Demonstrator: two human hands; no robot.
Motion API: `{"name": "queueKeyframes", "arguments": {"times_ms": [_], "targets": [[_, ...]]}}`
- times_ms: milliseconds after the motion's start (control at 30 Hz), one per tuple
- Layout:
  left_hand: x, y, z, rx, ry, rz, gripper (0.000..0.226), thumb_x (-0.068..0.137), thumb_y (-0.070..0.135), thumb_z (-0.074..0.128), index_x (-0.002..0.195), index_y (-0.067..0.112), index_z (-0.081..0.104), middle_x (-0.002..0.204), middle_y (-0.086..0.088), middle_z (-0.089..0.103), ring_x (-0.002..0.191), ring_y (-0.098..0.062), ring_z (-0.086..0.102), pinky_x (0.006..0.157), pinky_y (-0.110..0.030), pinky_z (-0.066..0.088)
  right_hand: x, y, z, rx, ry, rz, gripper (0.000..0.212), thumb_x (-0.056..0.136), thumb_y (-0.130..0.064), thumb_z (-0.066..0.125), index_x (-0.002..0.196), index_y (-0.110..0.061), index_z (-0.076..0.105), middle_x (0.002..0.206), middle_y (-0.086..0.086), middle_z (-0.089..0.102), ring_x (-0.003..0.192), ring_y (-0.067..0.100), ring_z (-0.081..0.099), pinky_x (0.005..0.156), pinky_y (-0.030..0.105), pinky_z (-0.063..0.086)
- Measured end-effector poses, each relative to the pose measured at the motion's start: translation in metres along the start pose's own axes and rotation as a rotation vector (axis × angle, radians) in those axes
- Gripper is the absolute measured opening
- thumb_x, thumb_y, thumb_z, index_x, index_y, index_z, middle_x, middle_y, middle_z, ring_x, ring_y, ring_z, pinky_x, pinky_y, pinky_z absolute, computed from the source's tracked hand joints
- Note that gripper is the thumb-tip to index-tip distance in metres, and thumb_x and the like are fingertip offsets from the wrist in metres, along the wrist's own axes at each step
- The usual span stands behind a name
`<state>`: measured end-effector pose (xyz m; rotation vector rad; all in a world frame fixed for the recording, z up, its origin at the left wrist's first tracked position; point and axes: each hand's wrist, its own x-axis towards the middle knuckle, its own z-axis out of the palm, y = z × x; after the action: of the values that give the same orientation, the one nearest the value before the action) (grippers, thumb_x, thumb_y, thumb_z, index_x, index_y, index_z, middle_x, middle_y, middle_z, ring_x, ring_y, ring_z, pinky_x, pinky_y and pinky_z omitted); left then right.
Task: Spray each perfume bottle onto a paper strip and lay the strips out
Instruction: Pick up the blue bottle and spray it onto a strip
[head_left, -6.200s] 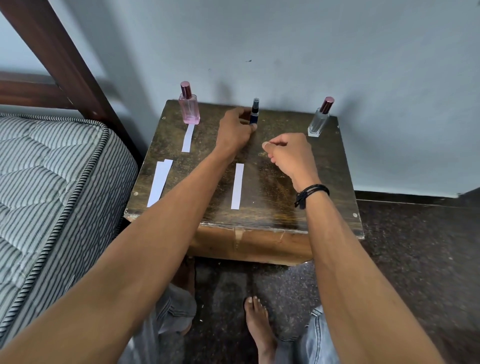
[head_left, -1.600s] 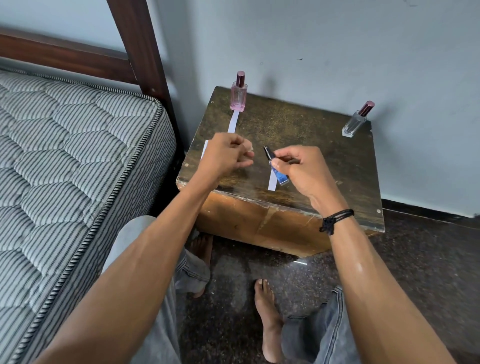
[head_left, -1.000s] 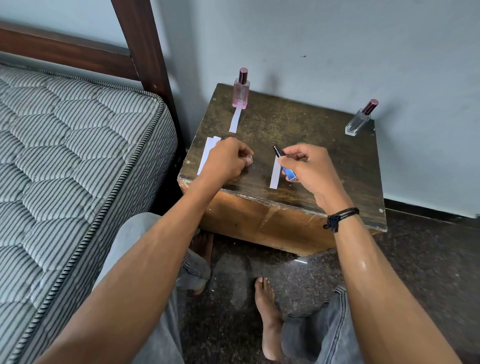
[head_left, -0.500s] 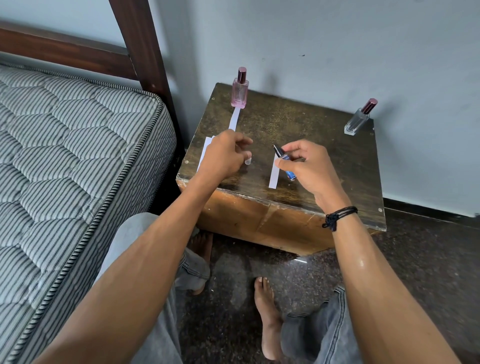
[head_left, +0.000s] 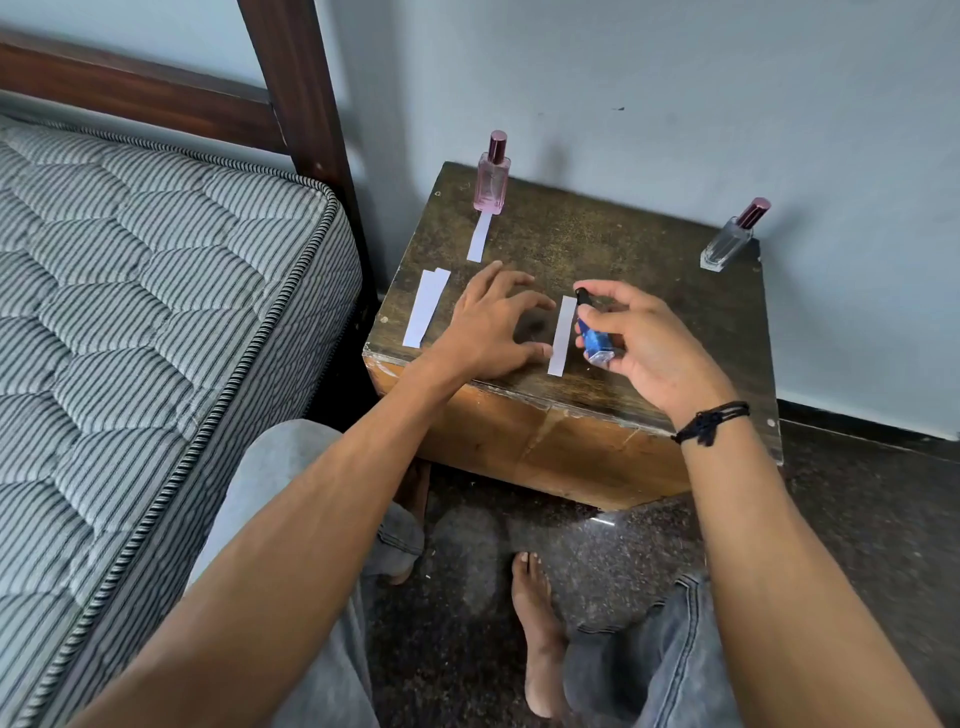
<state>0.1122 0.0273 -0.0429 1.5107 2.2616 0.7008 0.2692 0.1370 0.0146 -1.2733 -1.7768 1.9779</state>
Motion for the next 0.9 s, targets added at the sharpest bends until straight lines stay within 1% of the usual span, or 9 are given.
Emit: {"name": "queueKeyframes", "arguments": {"times_ms": [100, 167, 233, 333, 500, 600, 667, 767, 900], "targets": [[0.001, -0.001, 0.002, 0.019, -0.041, -0.012, 0.057, 0.083, 0.049, 0.074, 0.136, 0.036, 0.057, 0.157, 0.003, 0.034, 0.154, -0.025, 0.002, 0.125, -0.049, 0.010, -0.002, -0.001, -0.005, 0.235, -0.062, 0.056, 0.029, 0.098, -0.006, 0.062, 0.124, -0.018, 0.070, 0.095, 0.010, 0.067, 0.078, 0.018, 0.066, 0.069, 0.030, 0.055], [0.001, -0.002, 0.002, 0.011, -0.058, -0.019, 0.057, 0.084, 0.050, 0.073, 0.137, 0.038, 0.056, 0.158, 0.004, 0.032, 0.154, -0.025, 0.001, 0.125, -0.049, 0.009, -0.003, -0.001, -0.007, 0.296, -0.075, 0.075, 0.027, 0.099, -0.008, 0.062, 0.123, -0.016, 0.070, 0.089, 0.010, 0.066, 0.070, 0.017, 0.065, 0.064, 0.027, 0.053], [0.002, -0.003, 0.003, -0.016, -0.055, -0.018, 0.056, 0.083, 0.049, 0.074, 0.136, 0.039, 0.057, 0.158, 0.004, 0.032, 0.154, -0.025, 0.001, 0.125, -0.049, 0.009, -0.003, -0.001, -0.008, 0.299, -0.074, 0.076, 0.027, 0.099, -0.010, 0.062, 0.124, -0.015, 0.070, 0.088, 0.009, 0.064, 0.067, 0.016, 0.063, 0.059, 0.025, 0.052], [0.002, -0.004, 0.003, -0.041, -0.063, -0.026, 0.057, 0.082, 0.049, 0.075, 0.135, 0.040, 0.058, 0.158, 0.003, 0.031, 0.154, -0.025, 0.000, 0.125, -0.049, 0.007, -0.001, 0.000, -0.008, 0.266, -0.034, 0.053, 0.023, 0.099, -0.014, 0.063, 0.120, -0.014, 0.072, 0.087, 0.007, 0.061, 0.064, 0.015, 0.060, 0.053, 0.021, 0.047], [0.001, -0.003, 0.004, -0.050, -0.091, -0.043, 0.057, 0.081, 0.049, 0.076, 0.134, 0.044, 0.057, 0.160, 0.004, 0.028, 0.154, -0.026, -0.004, 0.125, -0.050, 0.004, 0.004, 0.002, -0.008, 0.197, 0.053, 0.009, 0.018, 0.101, -0.018, 0.061, 0.115, -0.015, 0.072, 0.078, 0.004, 0.055, 0.054, 0.011, 0.049, 0.045, 0.018, 0.036], [0.000, 0.000, 0.004, -0.064, -0.097, -0.048, 0.057, 0.081, 0.050, 0.076, 0.135, 0.046, 0.055, 0.161, 0.005, 0.026, 0.154, -0.024, -0.006, 0.125, -0.050, 0.001, 0.005, 0.004, -0.007, -0.029, 0.124, -0.007, 0.018, 0.103, -0.019, 0.059, 0.115, -0.022, 0.072, 0.082, 0.004, 0.055, 0.055, 0.010, 0.048, 0.049, 0.020, 0.036], [0.000, 0.001, 0.005, -0.061, -0.096, -0.045, 0.058, 0.082, 0.051, 0.075, 0.136, 0.047, 0.055, 0.161, 0.005, 0.025, 0.154, -0.024, -0.007, 0.125, -0.051, 0.000, 0.005, 0.007, -0.006, -0.118, 0.122, -0.021, 0.019, 0.103, -0.020, 0.060, 0.116, -0.026, 0.072, 0.084, 0.004, 0.055, 0.058, 0.009, 0.048, 0.052, 0.022, 0.037], [0.000, 0.002, 0.007, -0.044, -0.095, -0.043, 0.058, 0.082, 0.053, 0.074, 0.137, 0.047, 0.054, 0.162, 0.005, 0.024, 0.154, -0.025, -0.008, 0.124, -0.053, -0.002, 0.005, 0.008, -0.006, -0.145, 0.092, -0.023, 0.024, 0.101, -0.016, 0.061, 0.119, -0.029, 0.071, 0.086, 0.004, 0.058, 0.062, 0.010, 0.049, 0.054, 0.023, 0.039], [0.000, 0.002, 0.009, -0.037, -0.096, -0.037, 0.058, 0.083, 0.053, 0.073, 0.137, 0.047, 0.054, 0.162, 0.005, 0.023, 0.154, -0.025, -0.008, 0.124, -0.054, -0.005, 0.008, 0.009, -0.008, -0.184, 0.062, -0.030, 0.031, 0.101, -0.011, 0.056, 0.126, -0.026, 0.066, 0.084, 0.004, 0.066, 0.064, 0.011, 0.049, 0.053, 0.023, 0.039]]}}
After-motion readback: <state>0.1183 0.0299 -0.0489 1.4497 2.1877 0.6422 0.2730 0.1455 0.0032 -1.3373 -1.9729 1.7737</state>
